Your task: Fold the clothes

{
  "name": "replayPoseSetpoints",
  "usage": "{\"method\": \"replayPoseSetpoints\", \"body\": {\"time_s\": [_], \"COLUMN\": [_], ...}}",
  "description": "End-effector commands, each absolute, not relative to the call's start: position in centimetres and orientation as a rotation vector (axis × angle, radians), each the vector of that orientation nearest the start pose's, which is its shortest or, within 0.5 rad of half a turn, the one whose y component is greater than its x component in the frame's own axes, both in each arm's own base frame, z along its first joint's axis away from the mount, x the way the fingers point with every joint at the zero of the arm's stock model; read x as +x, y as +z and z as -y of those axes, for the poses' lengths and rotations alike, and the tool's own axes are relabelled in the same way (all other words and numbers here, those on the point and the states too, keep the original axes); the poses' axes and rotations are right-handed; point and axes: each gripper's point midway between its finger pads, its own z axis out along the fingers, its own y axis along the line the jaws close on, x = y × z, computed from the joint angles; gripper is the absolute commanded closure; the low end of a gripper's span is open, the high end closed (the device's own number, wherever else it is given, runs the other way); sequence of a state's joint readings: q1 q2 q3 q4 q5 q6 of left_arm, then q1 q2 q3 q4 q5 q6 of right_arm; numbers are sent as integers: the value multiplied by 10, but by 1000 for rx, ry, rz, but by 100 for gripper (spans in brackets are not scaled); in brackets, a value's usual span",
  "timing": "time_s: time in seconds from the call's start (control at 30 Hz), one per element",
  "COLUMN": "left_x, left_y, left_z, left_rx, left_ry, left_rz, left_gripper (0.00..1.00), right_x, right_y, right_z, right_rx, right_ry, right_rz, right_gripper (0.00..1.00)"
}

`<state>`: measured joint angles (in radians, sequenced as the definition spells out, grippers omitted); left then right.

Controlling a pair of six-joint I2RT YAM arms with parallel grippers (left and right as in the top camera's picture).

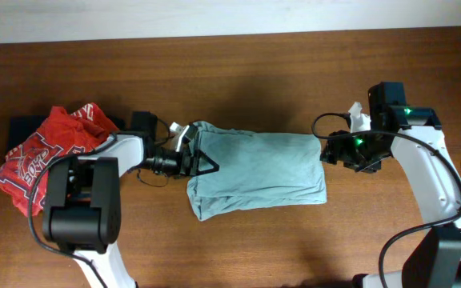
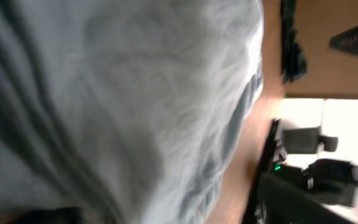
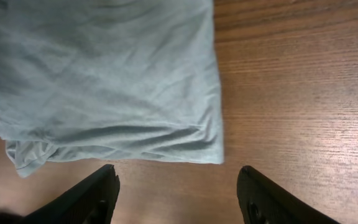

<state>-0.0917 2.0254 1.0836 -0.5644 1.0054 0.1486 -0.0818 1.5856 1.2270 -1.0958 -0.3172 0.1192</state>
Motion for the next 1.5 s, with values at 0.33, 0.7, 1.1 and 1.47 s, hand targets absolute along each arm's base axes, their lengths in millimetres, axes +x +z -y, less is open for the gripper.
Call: {"method": "replayPoseSetpoints", "body": {"time_s": [0.33, 0.7, 1.1, 1.47], "left_x": [315, 349, 376, 362], "left_y": [-32, 21, 116, 134], "left_z": [158, 98, 82, 150], "left_rx": [182, 150, 195, 370], "left_ry": [-1291, -594, -41, 300], "left_rz": [-2911, -3142, -3107, -2971], "left_gripper": [99, 99, 100, 100], "right_x": [307, 303, 303, 301], "right_y": [118, 117, 117, 117], "right_z": [-29, -30, -30, -32], "right_rx": [258, 262, 262, 314], "right_ry": [499, 501, 501, 522], "right_rz": [-2965, -2980, -2979, -2988], "right_gripper": [39, 39, 39, 39]}}
